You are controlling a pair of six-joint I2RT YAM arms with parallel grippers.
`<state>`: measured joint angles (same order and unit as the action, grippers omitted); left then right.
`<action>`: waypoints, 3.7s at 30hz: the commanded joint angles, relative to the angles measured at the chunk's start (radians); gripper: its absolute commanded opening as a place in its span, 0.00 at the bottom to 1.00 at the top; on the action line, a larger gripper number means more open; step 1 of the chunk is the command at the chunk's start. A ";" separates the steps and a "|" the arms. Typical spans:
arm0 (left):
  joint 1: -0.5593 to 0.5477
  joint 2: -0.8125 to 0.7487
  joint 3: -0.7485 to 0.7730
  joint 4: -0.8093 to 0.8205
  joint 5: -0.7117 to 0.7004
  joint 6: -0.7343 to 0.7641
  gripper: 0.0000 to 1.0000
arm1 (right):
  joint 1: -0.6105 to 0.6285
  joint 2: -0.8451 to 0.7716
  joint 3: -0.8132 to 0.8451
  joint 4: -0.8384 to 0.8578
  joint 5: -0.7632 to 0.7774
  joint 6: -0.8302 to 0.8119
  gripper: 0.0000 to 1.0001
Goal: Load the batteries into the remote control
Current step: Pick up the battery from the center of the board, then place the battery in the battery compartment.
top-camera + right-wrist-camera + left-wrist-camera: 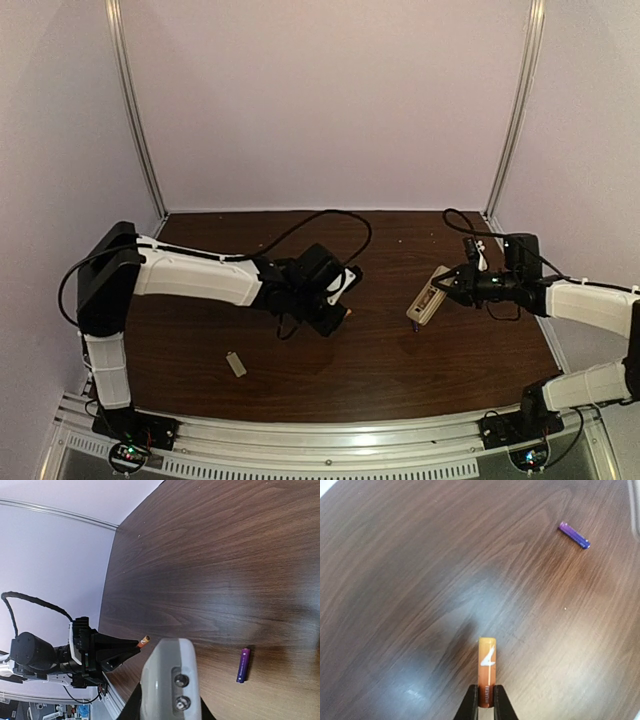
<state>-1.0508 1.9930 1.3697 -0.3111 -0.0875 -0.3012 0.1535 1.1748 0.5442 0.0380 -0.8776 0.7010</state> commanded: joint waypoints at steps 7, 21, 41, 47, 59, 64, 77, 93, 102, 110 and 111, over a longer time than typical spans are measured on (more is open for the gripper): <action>0.013 -0.242 -0.149 0.101 0.138 -0.026 0.00 | 0.187 0.061 -0.036 0.237 0.045 0.154 0.00; -0.061 -0.251 -0.103 0.114 0.148 -0.142 0.00 | 0.371 0.146 -0.058 0.441 0.185 0.325 0.00; -0.090 -0.177 -0.064 0.116 0.162 -0.203 0.00 | 0.472 0.215 -0.048 0.454 0.333 0.389 0.00; -0.091 -0.155 -0.048 0.107 0.151 -0.219 0.00 | 0.491 0.235 -0.041 0.480 0.340 0.411 0.00; -0.091 -0.095 0.002 0.050 0.129 -0.240 0.00 | 0.505 0.250 -0.025 0.484 0.351 0.421 0.00; -0.090 -0.081 0.017 0.016 0.106 -0.258 0.00 | 0.504 0.248 -0.025 0.485 0.359 0.425 0.00; -0.090 -0.030 0.056 -0.024 0.041 -0.340 0.00 | 0.519 0.266 -0.021 0.493 0.362 0.444 0.00; -0.080 -0.061 0.017 -0.001 0.058 -0.339 0.27 | 0.524 0.286 -0.023 0.504 0.340 0.461 0.00; -0.080 -0.169 -0.092 0.116 0.126 -0.292 0.48 | 0.522 0.296 -0.016 0.494 0.327 0.458 0.00; -0.068 -0.373 -0.225 0.214 0.118 -0.167 0.69 | 0.517 0.304 0.028 0.432 0.257 0.413 0.00; -0.068 -0.405 -0.252 0.235 0.129 -0.123 0.71 | 0.517 0.307 0.040 0.418 0.243 0.402 0.00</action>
<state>-1.1313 1.7168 1.1915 -0.1978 0.0181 -0.5514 0.6720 1.4673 0.5331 0.4858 -0.5732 1.1461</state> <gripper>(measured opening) 0.675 0.229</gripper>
